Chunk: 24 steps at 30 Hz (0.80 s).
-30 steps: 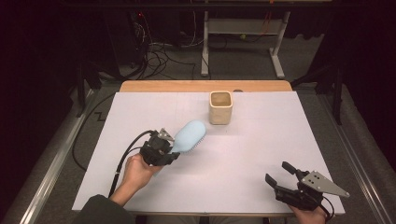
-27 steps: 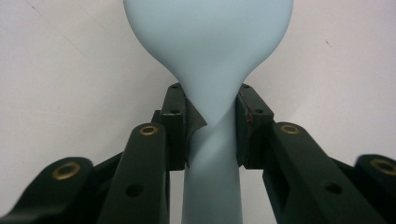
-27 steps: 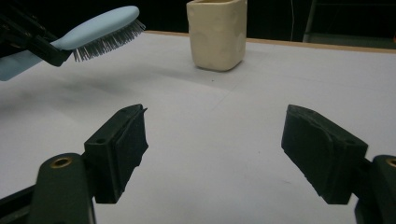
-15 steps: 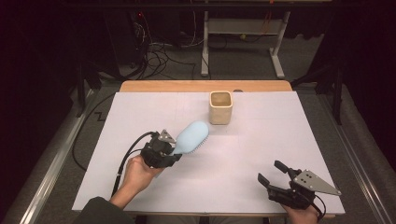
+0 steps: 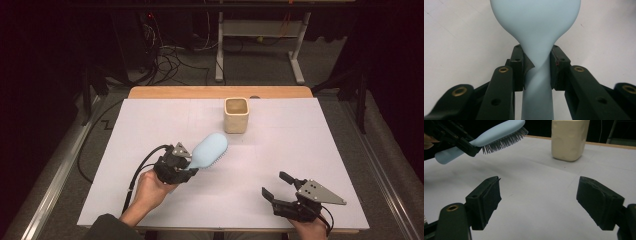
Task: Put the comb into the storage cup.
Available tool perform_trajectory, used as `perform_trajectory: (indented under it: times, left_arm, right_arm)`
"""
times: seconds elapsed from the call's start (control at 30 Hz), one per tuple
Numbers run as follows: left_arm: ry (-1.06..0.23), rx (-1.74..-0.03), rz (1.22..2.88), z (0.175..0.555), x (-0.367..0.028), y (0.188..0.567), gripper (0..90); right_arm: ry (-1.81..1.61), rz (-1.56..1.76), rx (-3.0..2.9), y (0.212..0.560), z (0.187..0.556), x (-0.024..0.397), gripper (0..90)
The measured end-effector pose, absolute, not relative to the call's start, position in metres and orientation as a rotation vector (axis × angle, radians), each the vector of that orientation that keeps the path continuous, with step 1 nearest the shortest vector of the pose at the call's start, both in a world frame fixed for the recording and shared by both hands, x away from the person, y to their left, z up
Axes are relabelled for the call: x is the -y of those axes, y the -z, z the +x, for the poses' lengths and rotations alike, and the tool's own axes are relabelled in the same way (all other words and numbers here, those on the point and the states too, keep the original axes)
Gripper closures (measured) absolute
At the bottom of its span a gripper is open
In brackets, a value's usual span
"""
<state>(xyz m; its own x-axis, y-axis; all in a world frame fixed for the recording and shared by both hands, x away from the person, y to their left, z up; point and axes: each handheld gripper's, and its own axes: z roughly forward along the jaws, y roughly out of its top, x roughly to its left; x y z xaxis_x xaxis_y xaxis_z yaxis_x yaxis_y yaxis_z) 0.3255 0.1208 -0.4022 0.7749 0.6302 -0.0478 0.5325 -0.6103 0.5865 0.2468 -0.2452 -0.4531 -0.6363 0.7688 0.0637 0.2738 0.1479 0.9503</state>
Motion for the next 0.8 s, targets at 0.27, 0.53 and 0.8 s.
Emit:
perform_trajectory:
  times: [0.27, 0.53, 0.8]
  left_arm:
    - [-0.215, -0.851, 2.37, 0.321, -0.118, 0.402, 69.5]
    - [-0.223, -0.826, 2.374, 0.319, -0.112, 0.407, 69.4]
    - [-0.191, -0.792, 2.38, 0.318, -0.101, 0.408, 69.4]
  right_arm:
    - [-1.518, 0.976, -2.015, 0.454, 0.248, 0.234, 19.9]
    - [-1.503, 0.969, -2.046, 0.457, 0.25, 0.219, 20.4]
    - [-1.539, 0.977, -2.068, 0.46, 0.252, 0.207, 20.4]
